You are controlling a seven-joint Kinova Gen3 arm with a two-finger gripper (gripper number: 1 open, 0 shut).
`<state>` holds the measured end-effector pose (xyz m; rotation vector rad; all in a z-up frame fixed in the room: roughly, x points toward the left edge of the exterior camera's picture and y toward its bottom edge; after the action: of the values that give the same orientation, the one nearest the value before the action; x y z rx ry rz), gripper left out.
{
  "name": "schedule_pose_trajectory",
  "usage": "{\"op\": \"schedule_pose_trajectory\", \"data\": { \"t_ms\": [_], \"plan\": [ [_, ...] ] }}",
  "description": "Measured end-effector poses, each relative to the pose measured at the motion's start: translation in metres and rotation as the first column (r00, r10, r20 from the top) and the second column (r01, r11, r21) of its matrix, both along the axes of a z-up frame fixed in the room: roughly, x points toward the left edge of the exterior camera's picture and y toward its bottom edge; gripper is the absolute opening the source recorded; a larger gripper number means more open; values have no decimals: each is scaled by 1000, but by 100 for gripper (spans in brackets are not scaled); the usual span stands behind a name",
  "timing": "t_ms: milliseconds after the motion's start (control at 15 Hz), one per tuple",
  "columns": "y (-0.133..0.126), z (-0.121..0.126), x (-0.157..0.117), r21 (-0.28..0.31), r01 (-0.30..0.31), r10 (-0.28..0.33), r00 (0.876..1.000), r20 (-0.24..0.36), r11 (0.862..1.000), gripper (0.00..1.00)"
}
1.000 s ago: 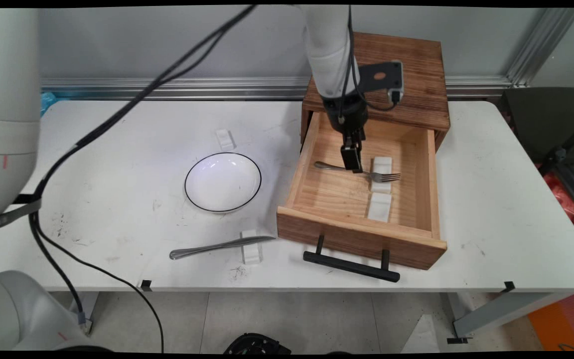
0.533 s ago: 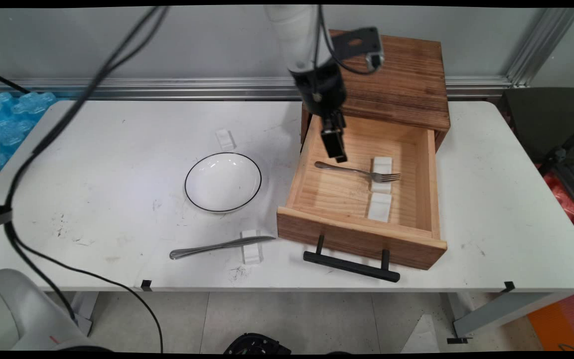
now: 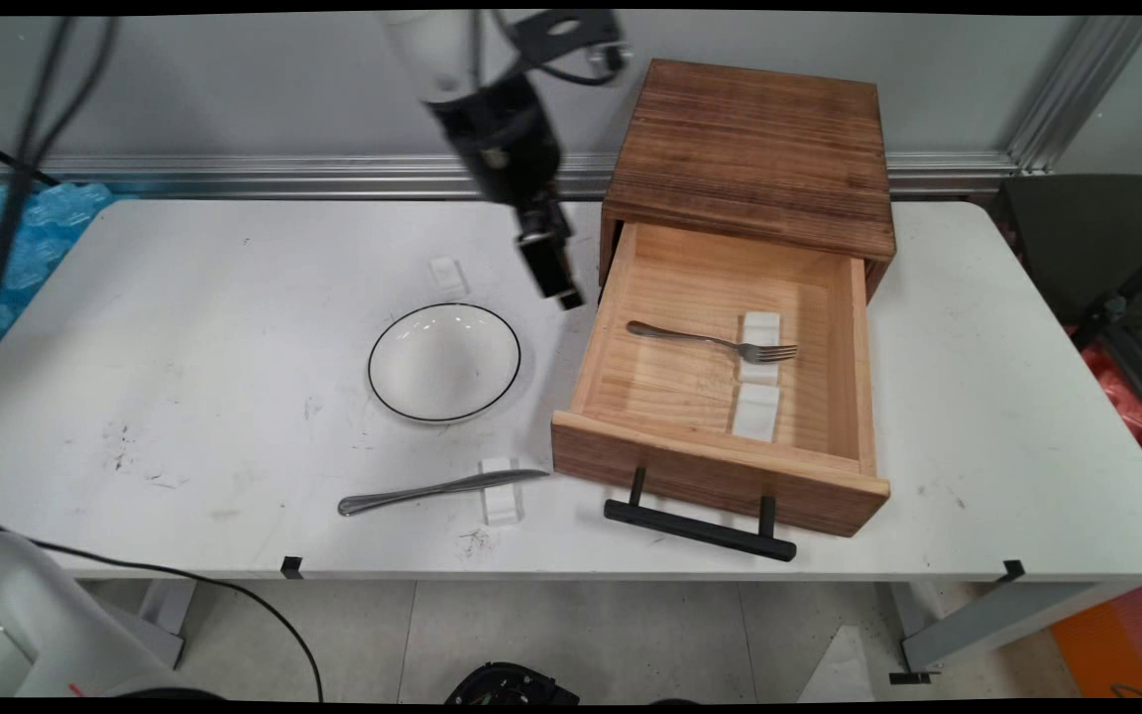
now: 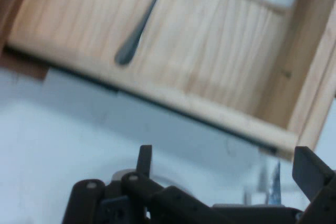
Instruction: Pick up the knife from the right of the white plate
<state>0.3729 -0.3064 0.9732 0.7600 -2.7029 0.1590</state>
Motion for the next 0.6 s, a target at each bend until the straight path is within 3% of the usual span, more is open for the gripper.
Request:
{"op": "schedule_pose_trajectory", "data": {
  "t_ms": [600],
  "plan": [
    [71, -7, 72, 24, -160, 160, 987, 8, 987, 100]
  ]
}}
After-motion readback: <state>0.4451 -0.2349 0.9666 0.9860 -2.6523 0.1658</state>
